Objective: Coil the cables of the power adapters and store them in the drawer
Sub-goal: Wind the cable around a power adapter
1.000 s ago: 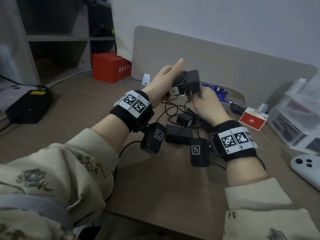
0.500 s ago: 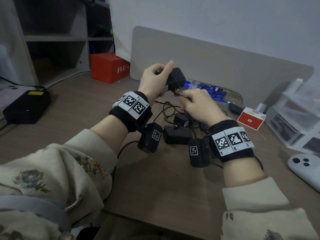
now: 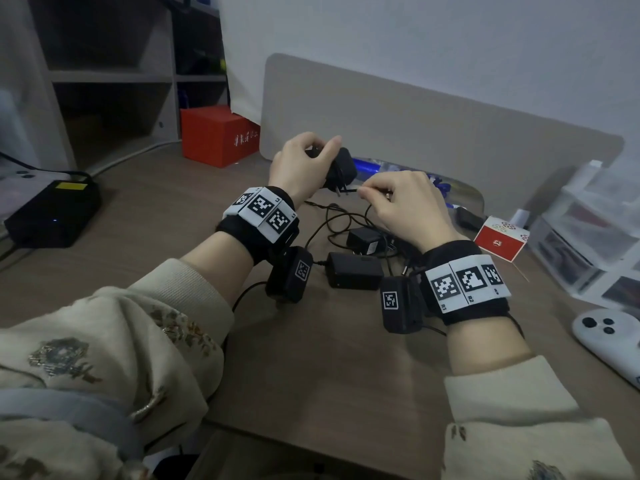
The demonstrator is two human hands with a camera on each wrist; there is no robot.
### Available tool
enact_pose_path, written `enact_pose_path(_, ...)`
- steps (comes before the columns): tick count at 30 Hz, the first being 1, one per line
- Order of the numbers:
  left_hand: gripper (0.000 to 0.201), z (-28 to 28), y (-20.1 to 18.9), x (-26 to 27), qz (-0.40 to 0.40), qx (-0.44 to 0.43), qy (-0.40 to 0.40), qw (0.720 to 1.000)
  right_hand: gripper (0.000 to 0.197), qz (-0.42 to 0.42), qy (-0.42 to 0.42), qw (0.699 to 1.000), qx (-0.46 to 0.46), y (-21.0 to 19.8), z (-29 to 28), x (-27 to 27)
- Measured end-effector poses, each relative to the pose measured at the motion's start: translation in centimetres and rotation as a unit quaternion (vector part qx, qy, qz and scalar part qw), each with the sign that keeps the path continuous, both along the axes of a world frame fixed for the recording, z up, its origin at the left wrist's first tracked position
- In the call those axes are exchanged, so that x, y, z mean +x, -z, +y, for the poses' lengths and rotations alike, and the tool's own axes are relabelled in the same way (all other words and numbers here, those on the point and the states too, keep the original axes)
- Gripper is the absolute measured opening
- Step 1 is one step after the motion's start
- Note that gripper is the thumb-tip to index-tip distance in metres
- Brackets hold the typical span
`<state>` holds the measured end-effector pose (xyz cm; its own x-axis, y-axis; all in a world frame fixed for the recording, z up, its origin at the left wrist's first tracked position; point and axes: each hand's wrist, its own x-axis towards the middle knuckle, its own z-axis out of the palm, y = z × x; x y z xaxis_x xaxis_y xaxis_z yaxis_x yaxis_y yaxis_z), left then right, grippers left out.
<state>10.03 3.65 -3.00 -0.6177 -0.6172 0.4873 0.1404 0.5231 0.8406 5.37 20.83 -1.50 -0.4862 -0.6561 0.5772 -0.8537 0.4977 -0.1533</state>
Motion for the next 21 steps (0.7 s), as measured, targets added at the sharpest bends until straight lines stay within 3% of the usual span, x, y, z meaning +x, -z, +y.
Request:
enact_pose_path(6,0.032,0.6,-0.1,-0.1,-0.059,-0.059,-0.008,0.997,0.021,0.019,-0.030,0.999,-0.008,-0.1,0.0,-0.1)
enact_pose_path(10,0.037,1.4,-0.2,0.3,-0.138,-0.064,0.075,0.985,0.016,-0.017,-0.033,0.999,-0.027,-0.1,0.5,-0.6)
enact_pose_path(14,0.030,1.8,-0.6,1.0,-0.253,-0.088,0.185,0.946,0.020,-0.125,-0.062,0.986,-0.096,0.6,1.0,-1.2)
enact_pose_path(16,0.030,2.1,-1.1,1.7,-0.301,-0.057,0.242,0.921,0.023,-0.165,-0.088,0.973,-0.139,0.7,1.2,-1.1)
enact_pose_path(19,0.040,2.9,-1.9,2.5,-0.281,0.045,0.358,0.889,0.012,-0.209,-0.138,0.950,-0.188,0.7,1.1,-1.2)
enact_pose_path(21,0.048,3.3,-2.2,2.9,-0.246,0.087,0.430,0.864,0.023,-0.231,-0.160,0.934,-0.220,0.7,0.9,-1.2)
